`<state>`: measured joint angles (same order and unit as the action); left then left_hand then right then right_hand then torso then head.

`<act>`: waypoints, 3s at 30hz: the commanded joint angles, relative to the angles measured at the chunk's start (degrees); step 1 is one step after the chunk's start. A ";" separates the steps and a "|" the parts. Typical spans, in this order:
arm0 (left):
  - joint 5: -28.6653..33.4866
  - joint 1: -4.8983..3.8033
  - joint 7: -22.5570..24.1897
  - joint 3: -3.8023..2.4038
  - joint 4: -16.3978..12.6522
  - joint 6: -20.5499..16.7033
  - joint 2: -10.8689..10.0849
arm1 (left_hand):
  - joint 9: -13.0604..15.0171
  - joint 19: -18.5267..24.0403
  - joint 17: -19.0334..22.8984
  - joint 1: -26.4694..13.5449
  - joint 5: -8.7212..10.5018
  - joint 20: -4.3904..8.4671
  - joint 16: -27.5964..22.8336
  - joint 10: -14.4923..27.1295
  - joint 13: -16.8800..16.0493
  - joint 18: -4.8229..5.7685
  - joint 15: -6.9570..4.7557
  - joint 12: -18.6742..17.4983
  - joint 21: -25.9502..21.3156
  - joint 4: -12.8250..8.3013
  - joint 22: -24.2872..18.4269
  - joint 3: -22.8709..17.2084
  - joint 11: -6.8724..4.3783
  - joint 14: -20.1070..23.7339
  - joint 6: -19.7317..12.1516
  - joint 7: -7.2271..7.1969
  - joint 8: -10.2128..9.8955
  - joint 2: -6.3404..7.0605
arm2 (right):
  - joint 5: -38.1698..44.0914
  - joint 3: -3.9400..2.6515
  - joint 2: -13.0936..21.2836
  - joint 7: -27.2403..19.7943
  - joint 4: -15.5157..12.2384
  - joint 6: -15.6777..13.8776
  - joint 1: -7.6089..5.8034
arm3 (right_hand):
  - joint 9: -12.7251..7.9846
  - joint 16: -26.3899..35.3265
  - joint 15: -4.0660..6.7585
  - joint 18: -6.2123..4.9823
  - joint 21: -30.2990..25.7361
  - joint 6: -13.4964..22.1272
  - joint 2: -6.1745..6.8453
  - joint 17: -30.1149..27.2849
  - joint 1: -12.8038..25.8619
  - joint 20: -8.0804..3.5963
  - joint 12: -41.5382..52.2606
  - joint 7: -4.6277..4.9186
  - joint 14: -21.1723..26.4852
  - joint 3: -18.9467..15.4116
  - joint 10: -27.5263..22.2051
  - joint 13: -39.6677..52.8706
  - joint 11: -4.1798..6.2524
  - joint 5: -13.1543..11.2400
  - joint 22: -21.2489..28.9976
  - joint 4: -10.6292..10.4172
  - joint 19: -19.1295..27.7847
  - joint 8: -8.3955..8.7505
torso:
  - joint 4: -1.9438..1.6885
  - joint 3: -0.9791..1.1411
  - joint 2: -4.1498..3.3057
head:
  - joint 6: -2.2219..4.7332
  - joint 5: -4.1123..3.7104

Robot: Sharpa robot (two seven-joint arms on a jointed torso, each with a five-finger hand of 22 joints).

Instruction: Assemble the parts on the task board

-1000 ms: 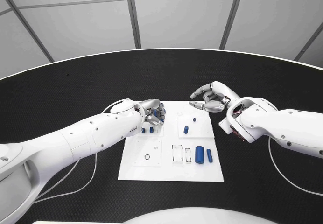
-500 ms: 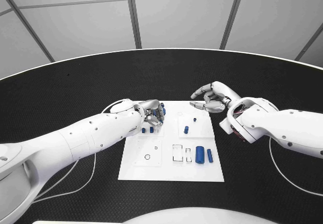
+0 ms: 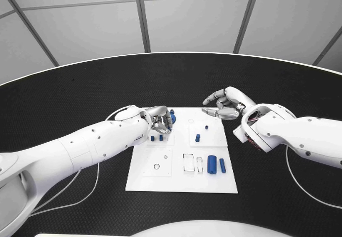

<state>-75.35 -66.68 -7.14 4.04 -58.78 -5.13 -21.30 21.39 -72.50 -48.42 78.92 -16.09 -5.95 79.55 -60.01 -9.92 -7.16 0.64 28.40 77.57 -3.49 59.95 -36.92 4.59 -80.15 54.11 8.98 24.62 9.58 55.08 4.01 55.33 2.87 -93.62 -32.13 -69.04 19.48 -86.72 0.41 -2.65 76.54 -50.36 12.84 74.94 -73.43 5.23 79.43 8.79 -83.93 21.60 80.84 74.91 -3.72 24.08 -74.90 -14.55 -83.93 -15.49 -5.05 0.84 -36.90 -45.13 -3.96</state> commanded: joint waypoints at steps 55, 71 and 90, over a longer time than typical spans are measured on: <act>-0.34 -3.16 -2.96 -2.09 -3.00 4.56 -5.80 | -0.06 -0.45 0.85 -0.02 0.17 0.02 -0.54 -1.19 -0.13 0.91 -0.40 -1.17 0.45 -0.59 0.11 0.44 -0.01 0.00 0.89 -0.07 -0.99 0.23 | 0.00 0.01 -0.09 -0.15 0.51 0.14 0.02 | -0.03 0.25 0.41 -0.59 -0.11 -0.40 -0.73 9.56 0.06 -0.37 0.21 -0.12 -4.64 0.48 0.43 5.46 0.05 0.45 -4.82 -0.03 -1.53 -0.40 | 0.07 0.01 -0.20 | 0.54 0.69; -0.78 -2.28 -3.20 -2.07 -1.13 6.06 -4.05 | -0.06 -0.44 1.05 -0.15 0.14 0.04 -0.59 -1.28 -0.14 0.92 -0.40 -1.34 0.45 -0.55 0.12 0.59 -0.03 0.02 0.98 -0.08 -1.10 0.23 | 0.00 0.01 0.01 -0.11 0.26 0.10 0.01 | -0.03 0.25 0.41 -0.59 -0.11 -0.40 -0.73 9.56 0.06 -0.37 0.21 -0.12 -4.64 0.48 0.43 5.46 0.05 0.45 -4.82 -0.03 -1.53 -0.40 | 0.10 0.15 -0.23 | 0.45 0.72; -0.95 -1.86 -3.88 -2.06 -0.68 7.54 -3.58 | -0.07 -0.31 1.62 -0.14 0.13 0.05 -0.74 -1.30 -0.14 0.87 -0.41 -1.45 0.36 -0.56 -0.10 0.61 -0.03 0.15 0.99 -0.09 -1.18 0.18 | 0.00 0.00 0.10 -0.10 0.16 0.08 0.01 | -0.03 0.25 0.41 -0.59 -0.11 -0.40 -0.73 9.56 0.06 -0.37 0.21 -0.12 -4.64 0.48 0.43 5.46 0.05 0.45 -4.82 -0.03 -1.53 -0.40 | 0.04 0.02 -0.17 | 0.16 0.63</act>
<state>-76.29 -68.54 -11.01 1.98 -59.46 2.39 -24.87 21.25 -72.88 -46.84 78.83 -15.92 -5.93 78.99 -60.81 -9.98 -7.16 0.64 27.28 77.76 -4.12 59.91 -36.60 4.60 -80.15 54.57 8.89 23.74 9.81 55.08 4.01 55.43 2.77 -93.46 -32.05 -69.03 19.48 -86.72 0.41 -2.65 76.54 -50.35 12.62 74.90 -73.20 5.23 79.42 8.79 -83.93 21.76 80.84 74.91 -3.72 24.35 -74.94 -14.72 -83.94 -15.70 -5.00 0.86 -37.09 -44.93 -3.36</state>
